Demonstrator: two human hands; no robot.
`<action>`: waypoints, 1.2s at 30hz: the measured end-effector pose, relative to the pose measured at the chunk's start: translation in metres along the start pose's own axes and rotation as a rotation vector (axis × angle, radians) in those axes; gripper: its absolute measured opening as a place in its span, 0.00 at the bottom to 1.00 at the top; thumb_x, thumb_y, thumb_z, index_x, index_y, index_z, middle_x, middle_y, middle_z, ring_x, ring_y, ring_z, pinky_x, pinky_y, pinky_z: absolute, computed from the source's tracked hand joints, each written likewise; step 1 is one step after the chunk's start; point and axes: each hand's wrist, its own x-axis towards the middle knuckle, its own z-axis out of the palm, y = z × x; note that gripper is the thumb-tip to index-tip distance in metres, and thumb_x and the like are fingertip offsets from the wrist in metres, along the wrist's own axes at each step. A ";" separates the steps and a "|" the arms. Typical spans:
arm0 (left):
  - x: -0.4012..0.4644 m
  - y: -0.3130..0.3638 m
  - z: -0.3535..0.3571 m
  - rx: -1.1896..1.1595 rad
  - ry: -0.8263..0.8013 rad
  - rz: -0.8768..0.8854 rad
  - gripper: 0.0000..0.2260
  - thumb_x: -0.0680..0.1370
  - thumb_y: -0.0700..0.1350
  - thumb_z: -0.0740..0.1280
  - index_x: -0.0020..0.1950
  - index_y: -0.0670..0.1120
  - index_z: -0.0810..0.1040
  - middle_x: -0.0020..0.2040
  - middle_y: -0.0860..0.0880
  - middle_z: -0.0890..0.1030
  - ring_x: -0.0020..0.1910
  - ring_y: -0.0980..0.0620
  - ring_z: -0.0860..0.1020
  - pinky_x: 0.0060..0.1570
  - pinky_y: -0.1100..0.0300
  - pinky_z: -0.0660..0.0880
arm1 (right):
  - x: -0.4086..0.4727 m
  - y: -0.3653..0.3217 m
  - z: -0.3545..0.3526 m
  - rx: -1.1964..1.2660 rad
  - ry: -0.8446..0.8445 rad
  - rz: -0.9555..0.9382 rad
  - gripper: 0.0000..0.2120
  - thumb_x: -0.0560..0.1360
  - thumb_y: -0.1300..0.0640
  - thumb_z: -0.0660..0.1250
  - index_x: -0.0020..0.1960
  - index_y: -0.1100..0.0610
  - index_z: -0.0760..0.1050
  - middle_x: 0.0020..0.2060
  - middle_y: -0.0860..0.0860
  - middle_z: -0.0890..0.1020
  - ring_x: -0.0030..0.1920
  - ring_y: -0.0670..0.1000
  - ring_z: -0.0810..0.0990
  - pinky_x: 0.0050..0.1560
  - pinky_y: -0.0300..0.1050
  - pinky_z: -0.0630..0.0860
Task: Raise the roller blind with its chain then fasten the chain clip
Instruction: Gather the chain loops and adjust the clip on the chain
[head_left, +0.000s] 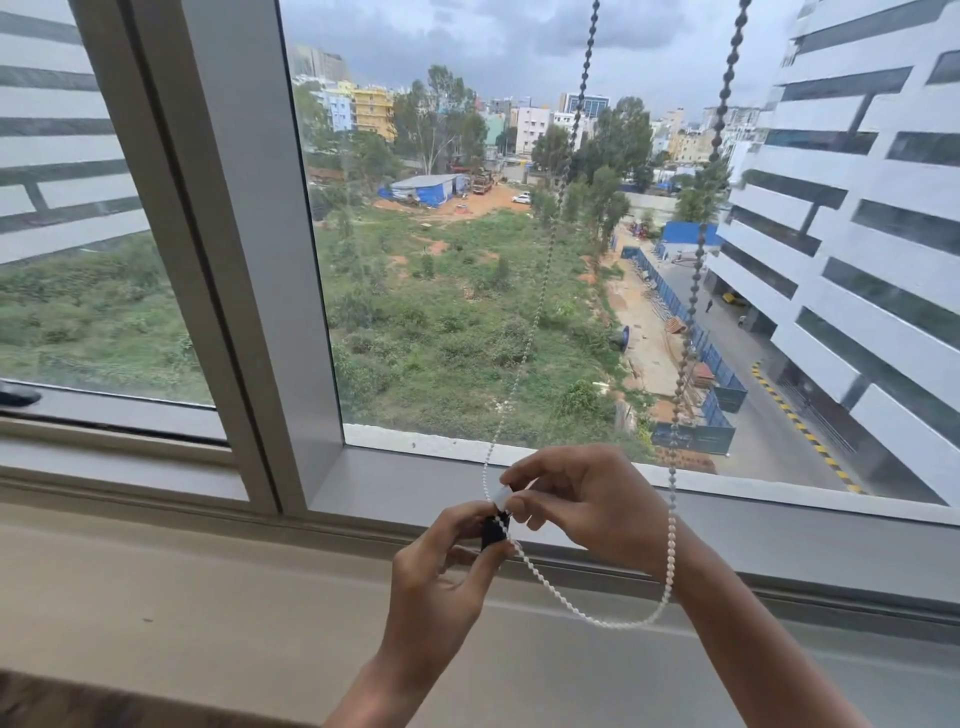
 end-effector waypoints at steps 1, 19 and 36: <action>0.000 0.000 0.000 0.002 0.002 -0.002 0.17 0.77 0.48 0.78 0.63 0.62 0.82 0.52 0.59 0.89 0.49 0.55 0.90 0.46 0.58 0.87 | 0.000 -0.001 0.000 -0.002 0.001 -0.005 0.09 0.75 0.65 0.80 0.55 0.63 0.87 0.39 0.57 0.91 0.36 0.57 0.90 0.45 0.53 0.89; -0.006 0.009 -0.001 -0.045 0.024 -0.096 0.18 0.77 0.54 0.79 0.65 0.55 0.82 0.53 0.55 0.91 0.46 0.52 0.91 0.44 0.41 0.88 | -0.007 -0.009 0.001 -0.032 0.032 -0.052 0.09 0.75 0.65 0.79 0.55 0.66 0.87 0.40 0.58 0.90 0.37 0.58 0.90 0.44 0.61 0.88; -0.005 0.016 -0.006 -0.029 -0.012 -0.178 0.23 0.75 0.52 0.77 0.69 0.60 0.80 0.55 0.59 0.91 0.50 0.55 0.91 0.48 0.49 0.88 | -0.004 -0.017 -0.001 -0.250 -0.061 -0.282 0.07 0.73 0.64 0.81 0.51 0.62 0.88 0.41 0.53 0.89 0.33 0.37 0.84 0.38 0.30 0.81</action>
